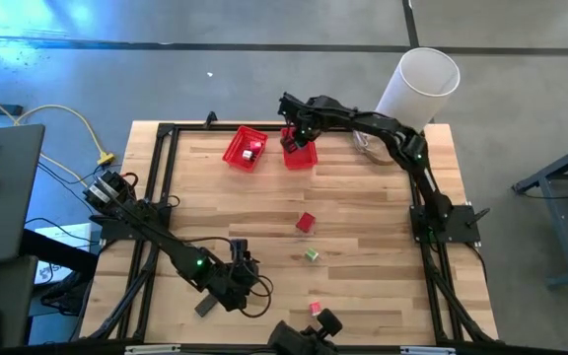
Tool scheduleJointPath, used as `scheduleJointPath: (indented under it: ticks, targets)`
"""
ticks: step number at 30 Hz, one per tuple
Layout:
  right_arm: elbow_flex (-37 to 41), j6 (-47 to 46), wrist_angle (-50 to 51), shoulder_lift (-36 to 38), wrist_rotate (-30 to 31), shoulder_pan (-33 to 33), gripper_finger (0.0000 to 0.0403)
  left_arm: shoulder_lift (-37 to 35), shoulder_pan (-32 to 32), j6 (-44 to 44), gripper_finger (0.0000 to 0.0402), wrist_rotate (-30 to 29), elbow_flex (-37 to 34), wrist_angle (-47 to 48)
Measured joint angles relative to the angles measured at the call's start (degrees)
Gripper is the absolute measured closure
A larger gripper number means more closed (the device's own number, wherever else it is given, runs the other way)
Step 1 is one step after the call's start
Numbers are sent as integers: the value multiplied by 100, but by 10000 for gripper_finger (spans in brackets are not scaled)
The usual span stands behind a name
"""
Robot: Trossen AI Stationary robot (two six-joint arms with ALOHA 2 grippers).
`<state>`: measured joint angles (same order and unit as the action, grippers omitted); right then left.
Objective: Pick & Place Office items
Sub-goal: Put the blue digital clock into the right red bin
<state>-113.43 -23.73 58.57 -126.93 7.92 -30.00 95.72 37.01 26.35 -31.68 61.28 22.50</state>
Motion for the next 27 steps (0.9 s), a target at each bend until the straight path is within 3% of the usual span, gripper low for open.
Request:
scheduleJointPath:
  ticks: [3,20,27]
  targets:
    - [0,-2,-130,-101,-238,-13,355,0,-2,-11,173,-7,0,0]
    - [0,-150,-95,-106,-212,-80,347,-7,-63,-111,173,-10,-39,-42]
    - [0,-150,-138,-106,-213,-78,319,-7,-63,-111,173,-9,-39,-39]
